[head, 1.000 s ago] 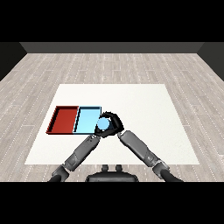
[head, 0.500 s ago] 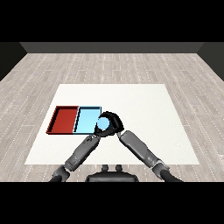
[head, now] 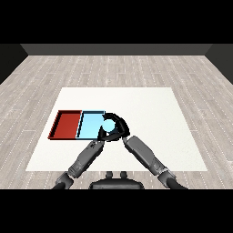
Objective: Pick the blue can and put it in the blue box
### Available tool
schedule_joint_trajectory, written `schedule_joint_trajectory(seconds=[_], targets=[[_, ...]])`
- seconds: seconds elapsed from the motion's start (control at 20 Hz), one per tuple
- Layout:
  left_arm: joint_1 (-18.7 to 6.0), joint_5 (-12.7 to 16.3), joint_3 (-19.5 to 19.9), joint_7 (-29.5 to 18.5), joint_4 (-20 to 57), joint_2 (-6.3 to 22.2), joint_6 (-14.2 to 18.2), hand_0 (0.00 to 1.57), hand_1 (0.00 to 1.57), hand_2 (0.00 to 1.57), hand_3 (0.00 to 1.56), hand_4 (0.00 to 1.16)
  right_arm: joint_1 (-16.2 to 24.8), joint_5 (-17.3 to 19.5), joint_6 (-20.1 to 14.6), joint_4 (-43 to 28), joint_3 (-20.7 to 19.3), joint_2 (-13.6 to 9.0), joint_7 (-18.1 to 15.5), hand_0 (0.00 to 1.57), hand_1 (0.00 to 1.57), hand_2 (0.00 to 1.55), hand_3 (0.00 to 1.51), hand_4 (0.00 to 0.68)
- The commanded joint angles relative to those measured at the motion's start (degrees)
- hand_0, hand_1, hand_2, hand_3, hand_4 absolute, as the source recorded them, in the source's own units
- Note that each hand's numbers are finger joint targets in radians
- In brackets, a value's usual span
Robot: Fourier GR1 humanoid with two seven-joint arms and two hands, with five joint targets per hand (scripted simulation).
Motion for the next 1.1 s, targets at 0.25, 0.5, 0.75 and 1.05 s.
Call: schedule_joint_trajectory(seconds=[0.25,0.5,0.75,1.05], targets=[[-2.1,4.7,-4.7,-3.6,3.9,-0.6,4.7,1.57,1.57,1.56,1.49,1.14,4.5,1.6,-0.1,-6.4,0.3,0.5,2.3,0.0,0.0,0.0,0.0,0.0],[0.1,-2.5,2.7,0.0,0.0,1.4,-1.2,1.57,1.57,1.57,1.51,1.13,3.2,-1.4,7.6,-4.4,-7.4,-1.9,2.8,0.0,0.0,0.0,0.0,0.0],[0.5,-5.9,4.7,-0.5,2.5,-0.6,-0.4,1.57,1.57,1.57,1.5,1.13,6.4,2.6,7.0,-9.5,-8.9,-1.0,5.1,0.0,0.0,0.0,0.0,0.0],[1.0,-7.9,5.7,3.4,-2.0,1.5,-0.3,1.57,1.57,1.57,1.49,1.12,18.3,3.3,7.2,-22.7,-9.1,-4.7,4.2,0.0,0.0,0.0,0.0,0.0]])
